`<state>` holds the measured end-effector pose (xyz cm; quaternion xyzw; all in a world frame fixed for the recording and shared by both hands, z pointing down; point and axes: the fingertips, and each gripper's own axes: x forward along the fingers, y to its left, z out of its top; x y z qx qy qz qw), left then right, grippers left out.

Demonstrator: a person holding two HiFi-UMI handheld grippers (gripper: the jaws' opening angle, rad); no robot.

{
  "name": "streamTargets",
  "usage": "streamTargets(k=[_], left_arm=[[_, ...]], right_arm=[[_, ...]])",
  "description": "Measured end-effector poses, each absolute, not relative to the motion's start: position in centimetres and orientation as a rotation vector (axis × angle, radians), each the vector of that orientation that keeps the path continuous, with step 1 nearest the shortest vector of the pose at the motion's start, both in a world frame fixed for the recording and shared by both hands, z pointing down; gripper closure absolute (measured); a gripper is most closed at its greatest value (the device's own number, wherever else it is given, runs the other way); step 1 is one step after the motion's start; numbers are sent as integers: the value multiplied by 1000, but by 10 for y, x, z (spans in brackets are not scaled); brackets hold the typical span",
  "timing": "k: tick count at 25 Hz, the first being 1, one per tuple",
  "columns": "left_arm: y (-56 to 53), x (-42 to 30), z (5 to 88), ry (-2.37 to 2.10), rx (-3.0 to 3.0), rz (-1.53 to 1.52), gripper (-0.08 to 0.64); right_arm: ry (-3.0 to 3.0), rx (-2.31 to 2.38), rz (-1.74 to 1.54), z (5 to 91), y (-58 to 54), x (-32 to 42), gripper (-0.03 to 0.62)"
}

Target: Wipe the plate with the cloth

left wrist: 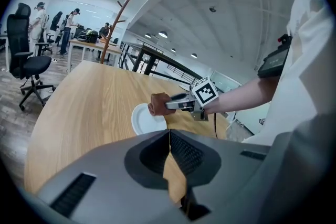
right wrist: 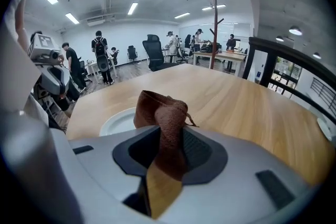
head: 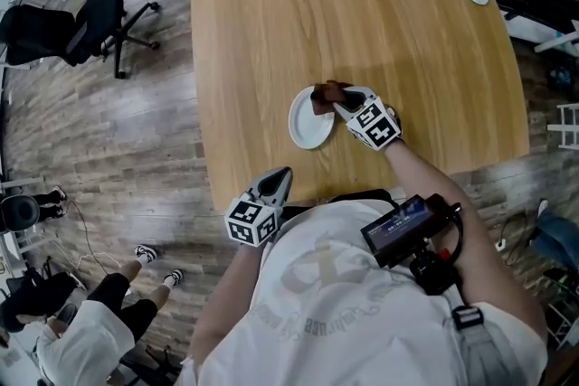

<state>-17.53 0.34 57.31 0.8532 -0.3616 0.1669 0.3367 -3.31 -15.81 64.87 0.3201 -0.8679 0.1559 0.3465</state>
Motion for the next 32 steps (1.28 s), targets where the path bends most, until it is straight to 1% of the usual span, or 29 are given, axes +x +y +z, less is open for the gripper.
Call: streamTargets(k=[9,14,19,24,32], left_arm=[[-1,-180,566,-862,2281,441,546],[5,-187,563,-812,2313,449,546],[-1,-195,566,-825,2332,442,546],[-4,-203,562,-836,2335,439,548],[-7,-197,560,-919,2272,430,548]], right_arm=[[-2246,663,299,651,-102,-73,466],[-2294,697,424,642,-79,-85,466],[-2315,685,472,641,-69,-90,466],[-2307,673,436,638,-76,-93,466],[-2279,741,425,636,-118,-63,466]])
